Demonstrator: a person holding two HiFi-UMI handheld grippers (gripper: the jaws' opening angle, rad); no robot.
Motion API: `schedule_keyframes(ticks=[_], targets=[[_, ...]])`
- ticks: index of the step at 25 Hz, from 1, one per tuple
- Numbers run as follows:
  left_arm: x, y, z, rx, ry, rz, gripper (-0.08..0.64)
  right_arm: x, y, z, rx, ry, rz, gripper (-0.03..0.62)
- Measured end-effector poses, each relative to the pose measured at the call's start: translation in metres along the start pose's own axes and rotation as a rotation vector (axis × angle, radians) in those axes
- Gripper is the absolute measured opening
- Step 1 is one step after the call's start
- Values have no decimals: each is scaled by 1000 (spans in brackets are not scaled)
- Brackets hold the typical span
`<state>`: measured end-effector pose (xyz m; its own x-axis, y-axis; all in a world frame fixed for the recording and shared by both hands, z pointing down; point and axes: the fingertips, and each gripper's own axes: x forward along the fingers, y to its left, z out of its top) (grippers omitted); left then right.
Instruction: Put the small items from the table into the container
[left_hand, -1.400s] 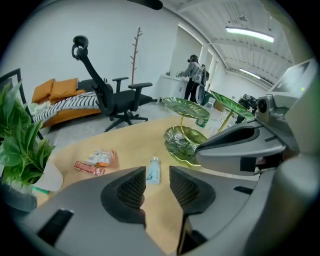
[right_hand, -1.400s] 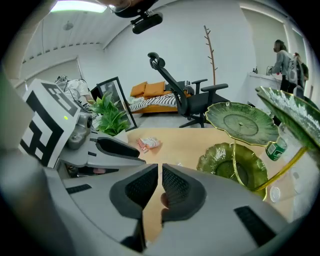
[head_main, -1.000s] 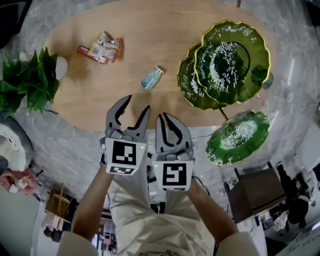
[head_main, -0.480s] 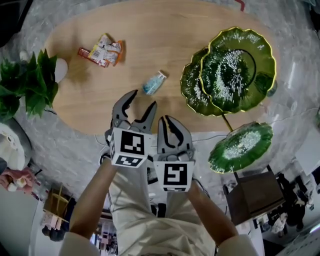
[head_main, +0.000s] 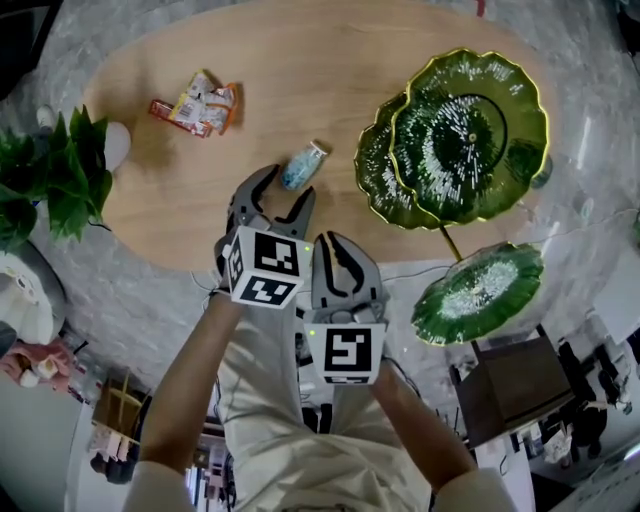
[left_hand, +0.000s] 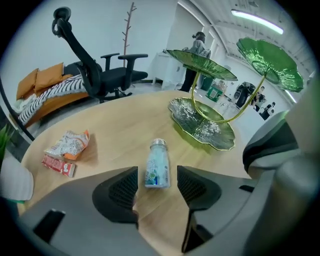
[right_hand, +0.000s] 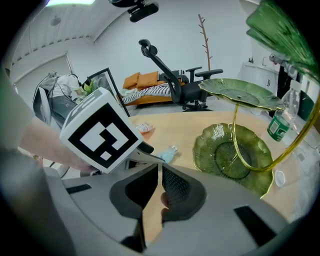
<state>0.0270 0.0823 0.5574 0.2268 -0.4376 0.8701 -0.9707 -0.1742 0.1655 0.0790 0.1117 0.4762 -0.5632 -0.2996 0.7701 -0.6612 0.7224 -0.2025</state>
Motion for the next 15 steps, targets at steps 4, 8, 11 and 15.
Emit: schedule_keyframes(ticks=[4, 8, 11, 15], targets=[[8, 0, 1, 4, 22, -2, 227, -2, 0, 0, -9, 6, 6, 8], [14, 0, 1, 19, 42, 11, 227, -4, 0, 0, 4, 3, 1, 8], [18, 0, 2, 7, 48, 11, 225, -6, -3, 0, -2, -5, -2, 8], [24, 3, -7, -11, 96, 12, 225, -8, -5, 0, 15, -11, -7, 8]])
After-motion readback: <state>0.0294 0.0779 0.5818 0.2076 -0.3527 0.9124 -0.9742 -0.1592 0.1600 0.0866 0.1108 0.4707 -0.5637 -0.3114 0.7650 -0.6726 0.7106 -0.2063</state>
